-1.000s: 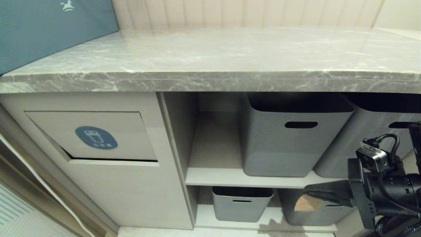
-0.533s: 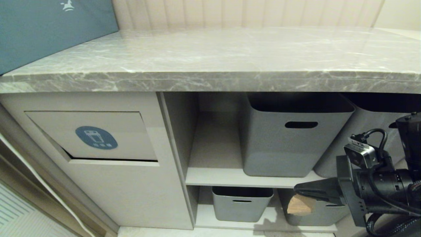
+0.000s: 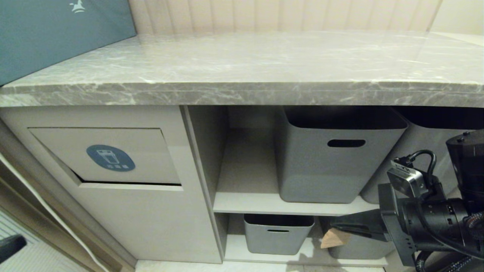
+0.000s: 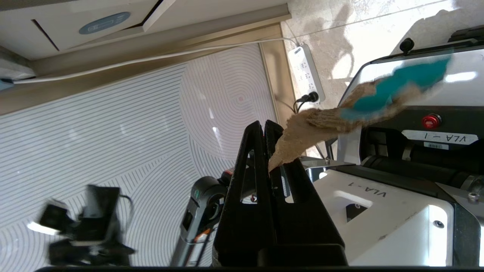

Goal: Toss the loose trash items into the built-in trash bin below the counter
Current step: Hand it to the other hand

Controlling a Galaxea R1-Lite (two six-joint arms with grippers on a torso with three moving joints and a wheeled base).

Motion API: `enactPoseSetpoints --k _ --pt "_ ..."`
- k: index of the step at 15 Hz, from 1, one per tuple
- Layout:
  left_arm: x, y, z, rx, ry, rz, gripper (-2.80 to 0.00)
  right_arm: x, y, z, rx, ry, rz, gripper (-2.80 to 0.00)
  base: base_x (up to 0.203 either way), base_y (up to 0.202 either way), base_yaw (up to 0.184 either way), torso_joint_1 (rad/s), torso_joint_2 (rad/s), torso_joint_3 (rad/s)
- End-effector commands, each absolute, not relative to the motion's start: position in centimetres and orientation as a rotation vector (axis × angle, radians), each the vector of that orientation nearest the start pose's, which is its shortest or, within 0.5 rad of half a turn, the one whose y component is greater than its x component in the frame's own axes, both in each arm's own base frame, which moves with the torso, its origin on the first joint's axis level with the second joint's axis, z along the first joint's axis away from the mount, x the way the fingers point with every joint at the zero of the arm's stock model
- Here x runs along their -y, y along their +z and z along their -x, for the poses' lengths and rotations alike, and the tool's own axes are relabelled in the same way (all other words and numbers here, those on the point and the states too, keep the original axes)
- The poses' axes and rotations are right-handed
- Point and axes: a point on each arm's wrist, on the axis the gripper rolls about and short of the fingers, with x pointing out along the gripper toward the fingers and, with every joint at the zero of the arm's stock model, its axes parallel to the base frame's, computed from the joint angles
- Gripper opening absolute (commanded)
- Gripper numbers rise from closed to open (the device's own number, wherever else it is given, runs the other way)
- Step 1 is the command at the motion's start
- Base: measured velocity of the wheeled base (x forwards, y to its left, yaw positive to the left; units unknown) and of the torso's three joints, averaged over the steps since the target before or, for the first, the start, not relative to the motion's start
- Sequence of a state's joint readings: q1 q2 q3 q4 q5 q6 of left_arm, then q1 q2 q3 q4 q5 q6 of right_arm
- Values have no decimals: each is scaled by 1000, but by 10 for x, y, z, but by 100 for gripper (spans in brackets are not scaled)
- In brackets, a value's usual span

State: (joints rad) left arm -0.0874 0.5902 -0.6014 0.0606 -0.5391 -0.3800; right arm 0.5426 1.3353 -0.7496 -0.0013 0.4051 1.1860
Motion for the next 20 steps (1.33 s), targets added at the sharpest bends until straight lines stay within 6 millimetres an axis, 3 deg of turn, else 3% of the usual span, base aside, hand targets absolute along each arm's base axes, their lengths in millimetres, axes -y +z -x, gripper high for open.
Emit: enactPoseSetpoints --k 1,6,10,14,20 --pt "20 248 -61 -328 -701 456 -280 -112 202 -168 -1074 447 -1022 -280 0 0 0 0 0 0" --pt "50 235 -126 -619 -858 534 -280 -116 205 -173 -1071 451 -1024 -280 0 0 0 0 0 0" --pt "91 222 -163 -717 -982 556 -280 -120 211 -180 -1068 454 -1025 -280 0 0 0 0 0 0" --pt "118 208 -176 -777 -1023 542 -280 -124 212 -186 -1068 452 -1027 -280 0 0 0 0 0 0" --pt "164 188 -198 -674 -1000 422 -280 -130 215 -189 -1078 464 -1035 -280 0 0 0 0 0 0"
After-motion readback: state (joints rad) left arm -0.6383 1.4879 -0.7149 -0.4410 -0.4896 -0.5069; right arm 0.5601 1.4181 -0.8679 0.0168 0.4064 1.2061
